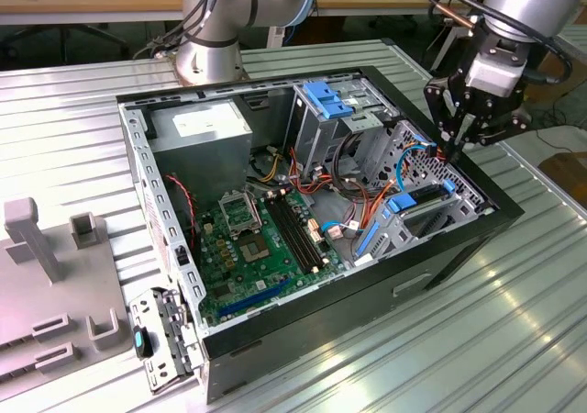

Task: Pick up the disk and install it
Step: 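Insert the first disk wire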

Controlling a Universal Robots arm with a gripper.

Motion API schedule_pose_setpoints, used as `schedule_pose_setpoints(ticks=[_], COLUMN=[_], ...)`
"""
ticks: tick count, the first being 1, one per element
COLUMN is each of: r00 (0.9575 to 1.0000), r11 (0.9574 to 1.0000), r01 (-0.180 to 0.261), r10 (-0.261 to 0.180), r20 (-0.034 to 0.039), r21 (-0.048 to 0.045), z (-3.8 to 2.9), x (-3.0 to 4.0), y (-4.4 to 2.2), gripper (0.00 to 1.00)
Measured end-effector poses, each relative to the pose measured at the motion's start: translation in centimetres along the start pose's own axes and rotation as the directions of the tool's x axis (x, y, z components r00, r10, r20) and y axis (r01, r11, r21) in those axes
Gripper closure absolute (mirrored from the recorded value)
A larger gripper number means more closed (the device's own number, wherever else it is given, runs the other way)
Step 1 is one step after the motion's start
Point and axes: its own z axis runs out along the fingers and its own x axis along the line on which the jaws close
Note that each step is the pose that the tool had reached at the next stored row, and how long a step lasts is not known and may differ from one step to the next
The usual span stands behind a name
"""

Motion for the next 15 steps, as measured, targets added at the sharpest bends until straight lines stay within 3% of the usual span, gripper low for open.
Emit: schedule_pose_setpoints(ticks=[7, 9, 11, 14, 15], r00=[0.9964, 0.9961, 0.9951, 0.987, 0.9823], r11=[0.9963, 0.996, 0.9951, 0.9869, 0.9822], r01=[-0.085, -0.088, -0.098, -0.16, -0.187], r10=[0.085, 0.088, 0.098, 0.16, 0.186], r20=[-0.0084, -0.0088, -0.0095, -0.0164, -0.0193], r21=[-0.0103, -0.0107, -0.0117, -0.019, -0.0219], z=[0.12, 0.03, 0.03, 0.05, 0.07], x=[-0.02, -0.38, -0.45, -0.46, -0.46], y=[0.02, 0.68, 0.82, 0.83, 0.83], gripper=[0.84, 0.84, 0.84, 0.84, 0.84])
